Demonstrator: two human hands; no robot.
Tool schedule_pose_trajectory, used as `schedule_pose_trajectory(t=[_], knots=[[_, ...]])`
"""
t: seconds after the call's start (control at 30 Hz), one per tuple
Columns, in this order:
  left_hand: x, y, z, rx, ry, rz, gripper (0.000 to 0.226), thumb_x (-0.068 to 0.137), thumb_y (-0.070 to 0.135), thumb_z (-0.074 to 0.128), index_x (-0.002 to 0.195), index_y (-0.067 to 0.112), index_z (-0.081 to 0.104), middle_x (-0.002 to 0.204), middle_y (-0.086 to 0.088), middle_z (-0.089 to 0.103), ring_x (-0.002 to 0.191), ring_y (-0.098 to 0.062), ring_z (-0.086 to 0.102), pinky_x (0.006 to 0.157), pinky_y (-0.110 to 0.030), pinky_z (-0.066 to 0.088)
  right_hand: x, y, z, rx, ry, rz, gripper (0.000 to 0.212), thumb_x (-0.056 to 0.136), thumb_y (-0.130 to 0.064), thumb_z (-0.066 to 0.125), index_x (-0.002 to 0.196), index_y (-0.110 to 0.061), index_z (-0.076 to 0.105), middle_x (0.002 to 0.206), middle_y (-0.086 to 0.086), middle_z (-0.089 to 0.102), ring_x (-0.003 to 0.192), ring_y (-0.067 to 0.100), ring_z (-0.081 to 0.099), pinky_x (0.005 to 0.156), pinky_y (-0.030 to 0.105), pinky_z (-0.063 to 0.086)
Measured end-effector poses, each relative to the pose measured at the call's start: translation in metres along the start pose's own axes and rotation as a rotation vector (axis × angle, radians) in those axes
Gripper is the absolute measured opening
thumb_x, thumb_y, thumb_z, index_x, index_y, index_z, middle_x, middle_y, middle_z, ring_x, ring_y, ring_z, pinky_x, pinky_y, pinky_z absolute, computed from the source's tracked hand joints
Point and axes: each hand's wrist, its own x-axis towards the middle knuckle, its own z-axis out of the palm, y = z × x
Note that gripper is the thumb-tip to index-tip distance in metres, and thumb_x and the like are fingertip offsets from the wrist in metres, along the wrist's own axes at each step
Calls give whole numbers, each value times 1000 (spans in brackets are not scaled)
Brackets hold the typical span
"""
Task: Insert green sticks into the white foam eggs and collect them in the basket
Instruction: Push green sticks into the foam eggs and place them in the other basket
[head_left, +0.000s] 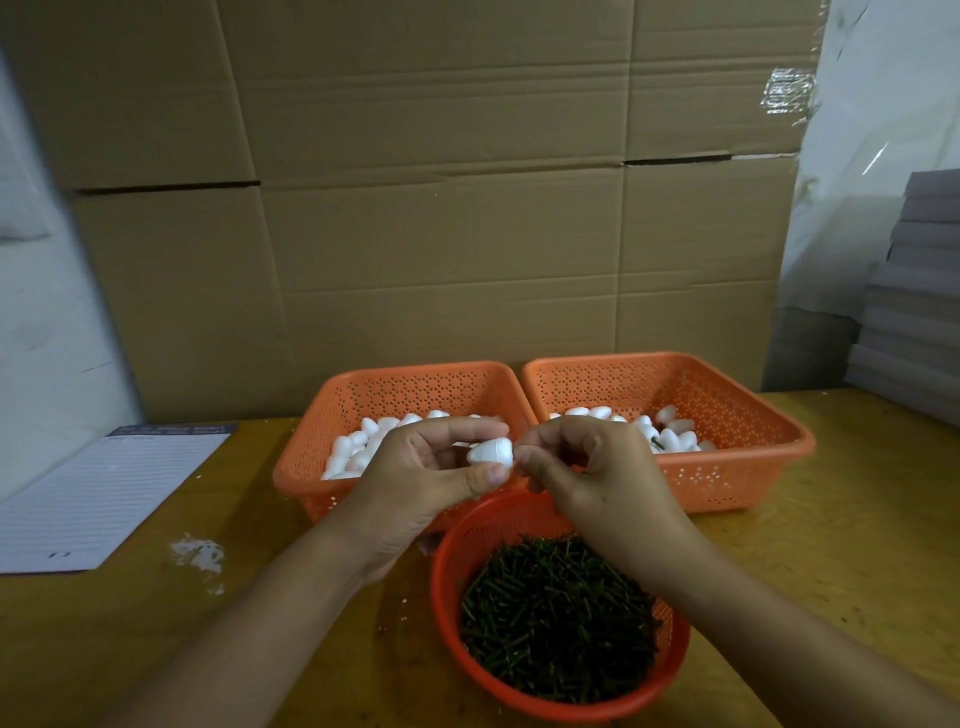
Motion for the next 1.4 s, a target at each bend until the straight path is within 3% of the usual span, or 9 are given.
schedule_pose_trajectory(t=[0.17,0.27,0.37,0.57,0.8,1.1,1.4], knots=[[3,3,-4,-5,26,62,56,67,23,89,119,35,69,116,-3,73,106,-19,71,82,-22,55,3,-1,-3,105,-66,119,11,91,-15,71,81,-17,75,67,-2,69,55,-1,55,53,17,41],[3,1,-2,-48,37,62,56,66,26,89,118,36,69,115,-5,74,106,-18,71,80,-21,54,2,-3,0,178,-129,169,13,93,-9,67,83,-4,74,64,4,68,55,7,56,52,23,46],[2,0,1,-57,43,58,54,67,29,89,116,37,70,115,-6,74,103,-17,72,77,-20,54,-1,-6,5,272,-197,229,14,95,-8,65,87,1,73,69,8,68,59,8,61,52,20,50],[2,1,1,-92,41,55,48,68,31,88,113,35,72,116,-6,74,94,-14,73,69,-18,54,-5,-10,8,452,-219,320,13,94,-10,65,91,0,74,73,-2,71,64,5,63,52,18,48],[2,1,1,-34,51,57,44,69,37,86,111,37,72,118,-1,73,94,-8,71,67,-19,53,-4,-11,8,430,-91,284,13,91,-9,69,87,3,72,69,13,64,56,14,55,47,20,45],[1,2,3,4,62,32,42,67,38,87,107,34,75,116,-2,74,94,-10,70,67,-20,53,-4,-6,10,390,-45,244,11,86,-12,77,76,-9,72,57,-3,63,51,8,53,48,21,43],[-3,6,3,38,5,-6,47,73,42,78,117,23,74,111,-10,75,97,-26,65,76,-28,52,-5,-8,9,359,-87,192,16,87,-16,75,78,-2,75,62,10,66,54,15,52,50,24,40]])
